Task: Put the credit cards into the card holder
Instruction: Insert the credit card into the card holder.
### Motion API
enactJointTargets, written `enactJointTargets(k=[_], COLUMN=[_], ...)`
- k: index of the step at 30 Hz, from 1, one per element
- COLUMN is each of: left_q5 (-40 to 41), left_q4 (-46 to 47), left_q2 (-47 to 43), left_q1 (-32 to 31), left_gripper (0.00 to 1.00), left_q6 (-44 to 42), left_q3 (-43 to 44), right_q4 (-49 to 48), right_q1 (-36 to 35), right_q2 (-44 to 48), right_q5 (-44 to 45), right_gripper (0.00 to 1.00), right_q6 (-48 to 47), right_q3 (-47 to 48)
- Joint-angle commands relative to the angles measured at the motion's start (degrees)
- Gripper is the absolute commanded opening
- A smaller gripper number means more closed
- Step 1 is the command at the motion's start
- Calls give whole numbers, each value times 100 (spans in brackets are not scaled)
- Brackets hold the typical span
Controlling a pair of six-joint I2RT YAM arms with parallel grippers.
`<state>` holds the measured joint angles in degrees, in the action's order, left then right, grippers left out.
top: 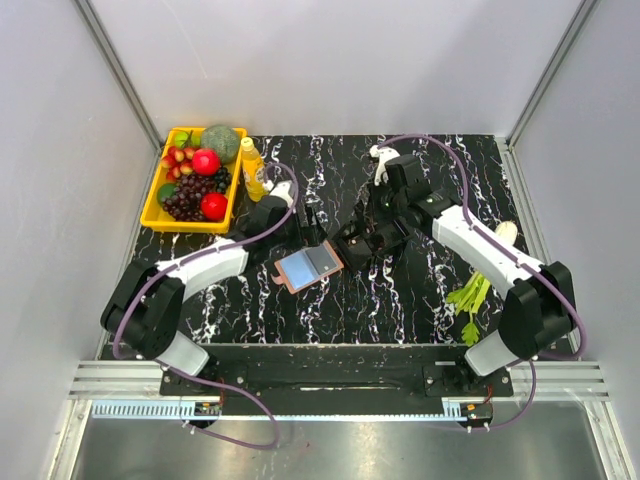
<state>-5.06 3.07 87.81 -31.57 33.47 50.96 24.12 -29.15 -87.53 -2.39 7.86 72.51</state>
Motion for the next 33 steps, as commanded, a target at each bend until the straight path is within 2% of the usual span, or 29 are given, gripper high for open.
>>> enactJointTargets(k=[1, 7, 9, 11, 16, 22, 24, 30, 33], left_q5=[260, 716, 804, 840, 779, 664, 629, 550, 559], left_q4=[-8, 36, 105, 211, 361, 466, 528, 739, 730], left_q2=[-395, -1046, -1283, -1477, -1565, -1250, -1065, -722, -660], left_q1=[20, 28, 28, 28, 28, 20, 20, 20, 20], left_gripper=[99, 97, 89, 87, 62, 52, 40, 39, 37], left_q6=[238, 642, 774, 915, 1056, 1030, 1056, 1082, 1082], left_q3=[-533, -1333, -1622, -1834, -2107, -2064, -2046, -2046, -2064], right_q4=[-530, -1146, -1251, -1444, -1857, -2288, -2350, -2833, -2649], right_q1=[-38, -30, -38, -30, -30, -39, -39, -47, -47], right_q2=[-115, -571, -747, -923, -1477, -1917, -2083, -2418, -2559], right_q5=[-1164, -2493, -2826, -3108, -3566, -3830, -3865, -3839, -3777], right_gripper=[0, 0, 0, 0, 0, 0, 0, 0, 0], right_q6=[461, 1042, 1060, 1113, 1217, 1429, 1455, 1596, 1438], right_q3=[-105, -457, -527, -633, -598, -369, -299, -325, -167])
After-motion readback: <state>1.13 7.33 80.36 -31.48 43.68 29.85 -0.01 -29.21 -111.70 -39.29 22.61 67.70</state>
